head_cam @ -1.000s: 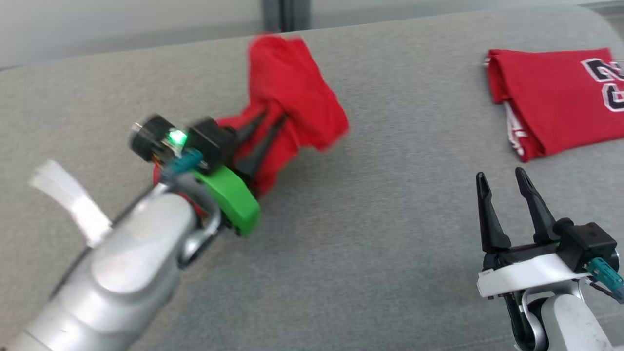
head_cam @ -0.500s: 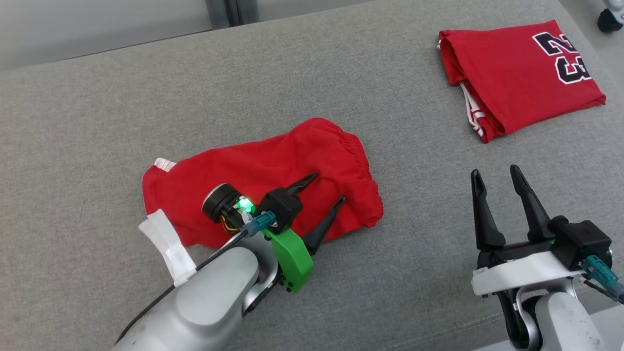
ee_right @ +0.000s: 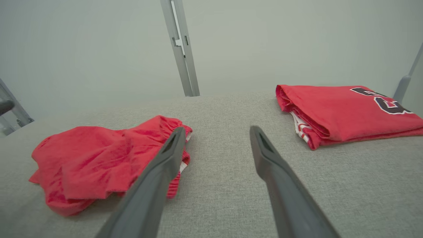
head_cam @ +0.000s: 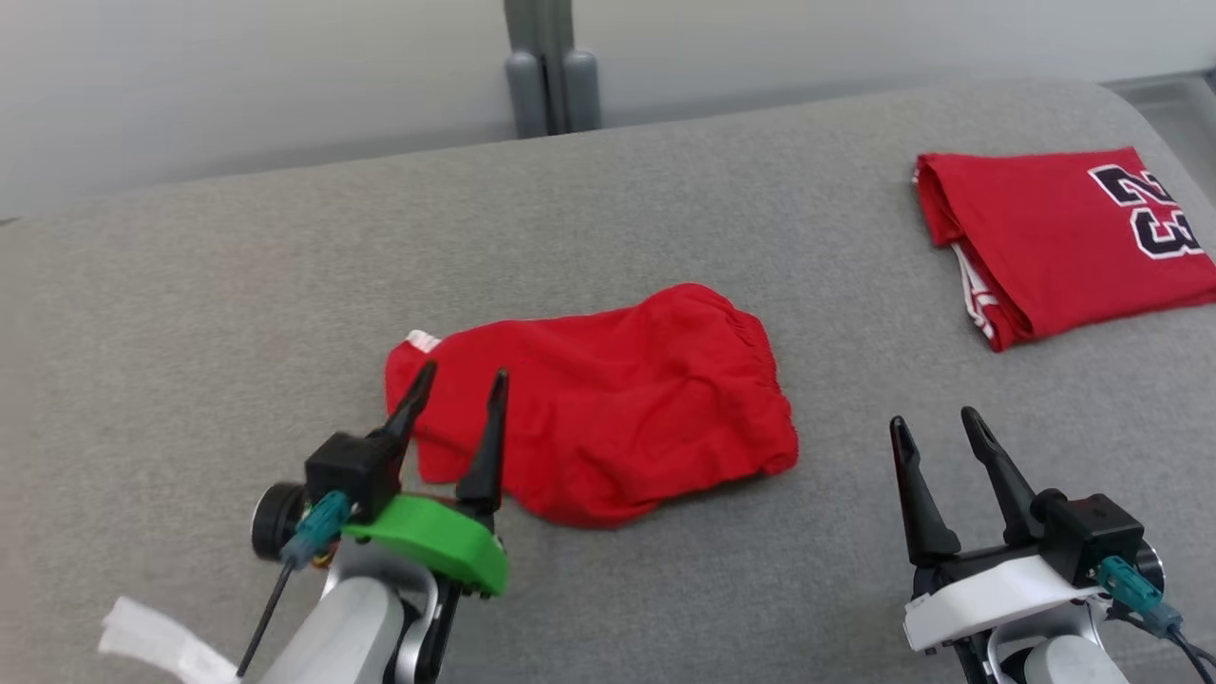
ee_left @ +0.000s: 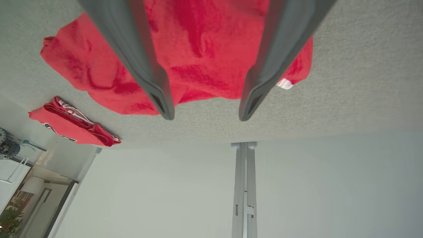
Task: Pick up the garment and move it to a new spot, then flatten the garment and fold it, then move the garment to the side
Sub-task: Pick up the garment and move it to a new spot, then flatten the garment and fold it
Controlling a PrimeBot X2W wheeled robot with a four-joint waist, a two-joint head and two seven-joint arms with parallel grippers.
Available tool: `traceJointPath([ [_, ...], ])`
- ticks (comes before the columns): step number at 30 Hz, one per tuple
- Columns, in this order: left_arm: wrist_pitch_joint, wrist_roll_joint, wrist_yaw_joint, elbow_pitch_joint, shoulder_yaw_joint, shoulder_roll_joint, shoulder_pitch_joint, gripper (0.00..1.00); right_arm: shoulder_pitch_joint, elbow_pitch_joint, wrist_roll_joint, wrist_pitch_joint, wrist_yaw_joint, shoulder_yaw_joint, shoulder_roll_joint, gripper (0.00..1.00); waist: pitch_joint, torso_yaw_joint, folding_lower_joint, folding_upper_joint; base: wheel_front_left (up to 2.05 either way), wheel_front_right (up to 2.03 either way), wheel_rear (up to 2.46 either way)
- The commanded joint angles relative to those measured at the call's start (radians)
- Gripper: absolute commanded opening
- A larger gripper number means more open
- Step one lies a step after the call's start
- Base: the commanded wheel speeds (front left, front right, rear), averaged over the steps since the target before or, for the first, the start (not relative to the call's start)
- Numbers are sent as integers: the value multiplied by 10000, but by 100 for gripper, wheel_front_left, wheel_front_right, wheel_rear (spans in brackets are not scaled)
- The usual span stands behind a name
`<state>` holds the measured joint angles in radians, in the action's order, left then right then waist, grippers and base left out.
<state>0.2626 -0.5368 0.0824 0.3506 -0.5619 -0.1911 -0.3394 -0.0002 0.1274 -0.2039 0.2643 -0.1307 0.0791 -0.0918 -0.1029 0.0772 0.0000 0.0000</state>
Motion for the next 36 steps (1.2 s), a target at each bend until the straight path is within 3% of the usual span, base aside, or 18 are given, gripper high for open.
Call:
traceJointPath([
  [1, 22, 155, 70, -238, 367, 18, 644, 100, 218, -13, -78, -7, 0, 12, 3, 100, 1206, -1322, 0, 0, 0, 0, 0],
  [8, 14, 1326, -391, -1872, 2218, 307, 2790, 100, 552, 55, -144, -7, 0, 157, 62, 100, 1669, -1850, 0, 0, 0, 0, 0],
  [13, 13, 2741, -529, -2825, 3082, 685, 4138, 100, 850, -51, -87, -7, 0, 254, 126, 100, 1910, -1883, 0, 0, 0, 0, 0],
  [17, 14, 3225, -618, -3169, 3616, 1034, 4917, 100, 1050, -69, -95, -7, 0, 428, 191, 100, 2020, -1796, 0, 0, 0, 0, 0],
  [26, 14, 3878, -917, -3452, 4123, 1356, 5479, 100, 1297, -93, -151, -7, 0, 540, 282, 100, 2112, -1659, 0, 0, 0, 0, 0],
  [36, 14, 3956, -825, -3494, 4058, 1403, 5546, 100, 1261, 30, -233, -7, 0, 446, 262, 100, 2174, -1616, 0, 0, 0, 0, 0],
])
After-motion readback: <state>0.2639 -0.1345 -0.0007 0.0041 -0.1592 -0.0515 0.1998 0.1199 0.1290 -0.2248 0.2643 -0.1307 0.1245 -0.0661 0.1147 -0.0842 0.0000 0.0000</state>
